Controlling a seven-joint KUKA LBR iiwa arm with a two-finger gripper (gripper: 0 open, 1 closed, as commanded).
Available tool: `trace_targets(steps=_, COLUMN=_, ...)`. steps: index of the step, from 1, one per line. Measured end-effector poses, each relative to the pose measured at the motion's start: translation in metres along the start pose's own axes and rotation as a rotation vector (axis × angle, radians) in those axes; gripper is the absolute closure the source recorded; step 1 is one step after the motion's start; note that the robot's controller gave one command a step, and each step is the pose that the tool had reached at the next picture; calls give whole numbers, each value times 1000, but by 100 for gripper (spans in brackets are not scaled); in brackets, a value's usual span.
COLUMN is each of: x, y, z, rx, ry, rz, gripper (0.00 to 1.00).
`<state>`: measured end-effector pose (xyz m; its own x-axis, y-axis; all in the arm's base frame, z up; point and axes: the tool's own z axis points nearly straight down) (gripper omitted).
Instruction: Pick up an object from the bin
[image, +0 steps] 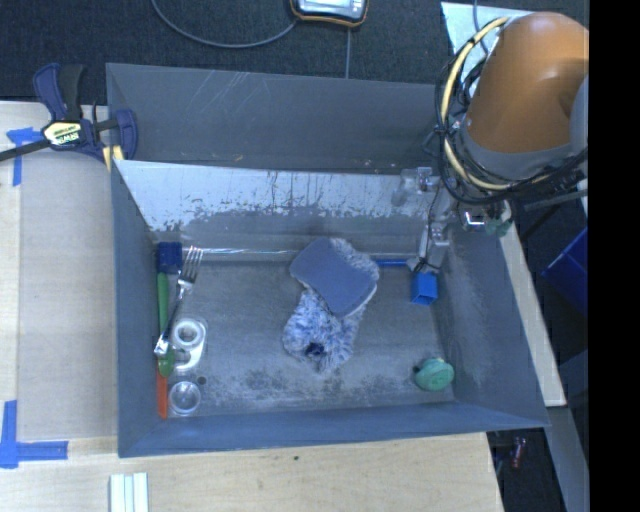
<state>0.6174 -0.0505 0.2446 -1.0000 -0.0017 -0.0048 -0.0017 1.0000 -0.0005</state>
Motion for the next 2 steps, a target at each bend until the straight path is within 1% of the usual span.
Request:
trace_targets(steps=1, x=0, y=0, z=0, rx=0, ry=0, rz=0, gripper=0)
trace_targets(steps=2, x=50, y=31, z=61, rx=-1, ry=3, rz=-203, gripper=0)
